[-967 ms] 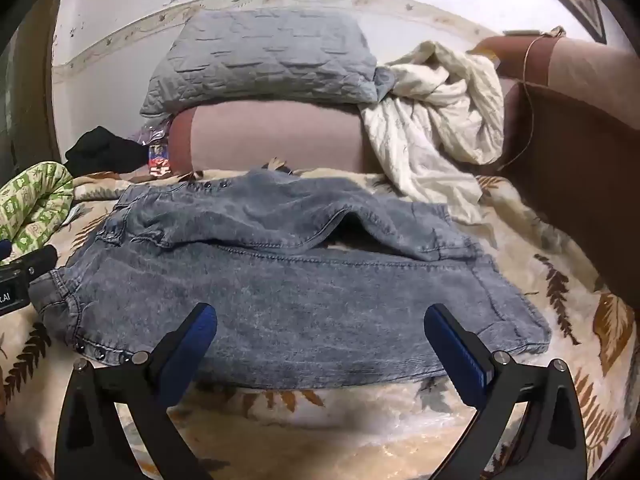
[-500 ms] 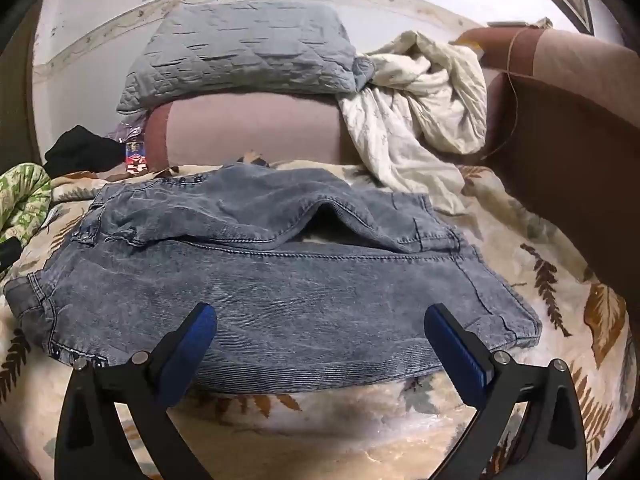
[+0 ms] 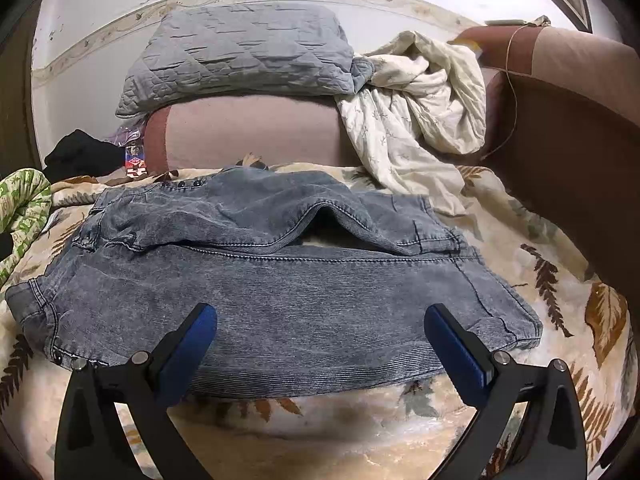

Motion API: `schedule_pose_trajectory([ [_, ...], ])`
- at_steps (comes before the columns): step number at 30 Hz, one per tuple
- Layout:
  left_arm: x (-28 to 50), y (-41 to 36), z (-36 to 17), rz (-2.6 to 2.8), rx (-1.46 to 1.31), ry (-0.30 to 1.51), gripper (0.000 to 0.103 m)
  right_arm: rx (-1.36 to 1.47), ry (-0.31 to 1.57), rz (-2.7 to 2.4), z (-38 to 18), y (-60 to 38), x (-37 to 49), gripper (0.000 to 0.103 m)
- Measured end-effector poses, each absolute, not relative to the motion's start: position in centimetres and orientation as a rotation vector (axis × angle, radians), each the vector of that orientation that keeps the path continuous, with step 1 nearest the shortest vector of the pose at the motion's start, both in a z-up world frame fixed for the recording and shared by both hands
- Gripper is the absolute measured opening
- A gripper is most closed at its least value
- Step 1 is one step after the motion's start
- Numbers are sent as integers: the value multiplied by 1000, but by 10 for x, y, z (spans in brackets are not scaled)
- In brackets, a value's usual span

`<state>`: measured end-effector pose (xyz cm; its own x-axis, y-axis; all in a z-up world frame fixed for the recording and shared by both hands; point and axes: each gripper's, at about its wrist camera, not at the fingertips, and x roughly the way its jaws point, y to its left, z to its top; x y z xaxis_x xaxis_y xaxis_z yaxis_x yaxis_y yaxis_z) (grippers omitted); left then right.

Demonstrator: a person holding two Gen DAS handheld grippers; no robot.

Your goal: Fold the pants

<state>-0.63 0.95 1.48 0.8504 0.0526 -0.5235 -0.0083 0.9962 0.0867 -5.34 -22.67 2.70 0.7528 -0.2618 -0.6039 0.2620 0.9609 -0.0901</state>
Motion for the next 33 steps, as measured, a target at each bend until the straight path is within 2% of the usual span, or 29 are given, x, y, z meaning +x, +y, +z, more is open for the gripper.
schedule_pose_trajectory([
  [33, -1, 13, 10, 23, 96, 572, 103, 26, 688, -295, 22, -232, -49, 103],
])
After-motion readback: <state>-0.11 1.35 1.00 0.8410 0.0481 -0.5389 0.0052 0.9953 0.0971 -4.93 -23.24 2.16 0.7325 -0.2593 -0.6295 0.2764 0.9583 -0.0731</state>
